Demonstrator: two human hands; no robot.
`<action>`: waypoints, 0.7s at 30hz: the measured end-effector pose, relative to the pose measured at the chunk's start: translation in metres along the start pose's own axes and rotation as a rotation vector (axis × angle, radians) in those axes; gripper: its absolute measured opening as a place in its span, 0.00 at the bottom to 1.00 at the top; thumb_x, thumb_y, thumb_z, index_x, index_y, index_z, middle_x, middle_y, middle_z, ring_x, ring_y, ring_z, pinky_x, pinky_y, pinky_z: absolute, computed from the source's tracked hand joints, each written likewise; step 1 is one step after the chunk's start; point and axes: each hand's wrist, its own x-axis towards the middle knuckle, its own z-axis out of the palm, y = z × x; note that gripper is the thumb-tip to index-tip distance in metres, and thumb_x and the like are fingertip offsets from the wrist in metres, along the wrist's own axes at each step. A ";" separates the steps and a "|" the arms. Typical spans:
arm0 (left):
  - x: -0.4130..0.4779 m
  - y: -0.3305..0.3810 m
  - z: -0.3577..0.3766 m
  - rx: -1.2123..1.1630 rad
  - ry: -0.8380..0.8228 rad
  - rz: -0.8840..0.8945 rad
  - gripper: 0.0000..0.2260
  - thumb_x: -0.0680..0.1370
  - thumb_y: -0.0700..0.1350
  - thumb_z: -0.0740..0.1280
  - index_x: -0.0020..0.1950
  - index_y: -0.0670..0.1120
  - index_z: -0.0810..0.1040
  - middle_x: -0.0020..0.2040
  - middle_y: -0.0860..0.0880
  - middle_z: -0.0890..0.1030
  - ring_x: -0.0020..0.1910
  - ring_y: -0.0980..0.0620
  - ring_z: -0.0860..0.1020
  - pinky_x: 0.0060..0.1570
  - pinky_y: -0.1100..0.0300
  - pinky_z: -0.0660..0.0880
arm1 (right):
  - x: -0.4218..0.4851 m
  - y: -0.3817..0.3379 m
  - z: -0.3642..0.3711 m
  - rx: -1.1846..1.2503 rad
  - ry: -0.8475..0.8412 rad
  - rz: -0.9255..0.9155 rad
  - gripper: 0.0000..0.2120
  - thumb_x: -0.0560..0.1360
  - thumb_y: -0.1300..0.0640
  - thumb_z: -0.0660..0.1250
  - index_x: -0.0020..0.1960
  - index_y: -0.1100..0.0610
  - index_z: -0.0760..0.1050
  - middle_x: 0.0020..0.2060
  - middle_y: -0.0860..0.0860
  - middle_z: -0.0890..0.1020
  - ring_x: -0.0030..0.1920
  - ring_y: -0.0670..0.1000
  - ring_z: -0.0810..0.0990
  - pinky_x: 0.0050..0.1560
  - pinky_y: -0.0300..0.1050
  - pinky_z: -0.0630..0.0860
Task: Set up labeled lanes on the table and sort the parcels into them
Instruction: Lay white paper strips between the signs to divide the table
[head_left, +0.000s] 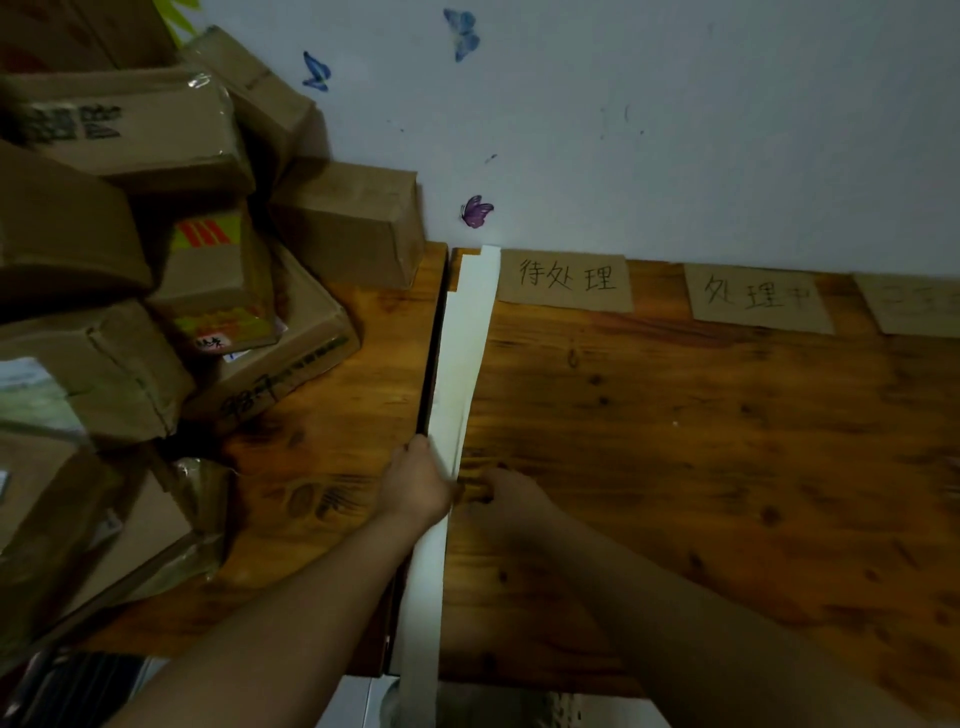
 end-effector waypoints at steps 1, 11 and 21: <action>0.000 0.001 0.000 -0.051 -0.005 -0.019 0.26 0.70 0.46 0.74 0.64 0.46 0.68 0.61 0.44 0.72 0.55 0.45 0.75 0.45 0.57 0.74 | -0.002 -0.003 -0.002 0.040 -0.002 -0.010 0.23 0.78 0.52 0.63 0.71 0.56 0.66 0.65 0.54 0.72 0.61 0.54 0.75 0.55 0.46 0.76; -0.003 0.008 -0.015 -0.479 -0.128 -0.197 0.23 0.72 0.47 0.73 0.61 0.44 0.69 0.54 0.45 0.76 0.51 0.45 0.77 0.51 0.49 0.78 | -0.012 -0.016 -0.009 0.296 0.003 -0.134 0.02 0.77 0.58 0.66 0.47 0.56 0.75 0.34 0.47 0.74 0.34 0.43 0.73 0.31 0.32 0.68; -0.006 0.032 -0.042 -0.868 -0.265 -0.188 0.15 0.78 0.43 0.64 0.65 0.43 0.71 0.56 0.42 0.78 0.53 0.45 0.78 0.54 0.50 0.76 | -0.025 -0.019 -0.014 0.321 0.075 -0.030 0.03 0.79 0.56 0.63 0.53 0.53 0.70 0.43 0.47 0.74 0.40 0.44 0.74 0.34 0.33 0.69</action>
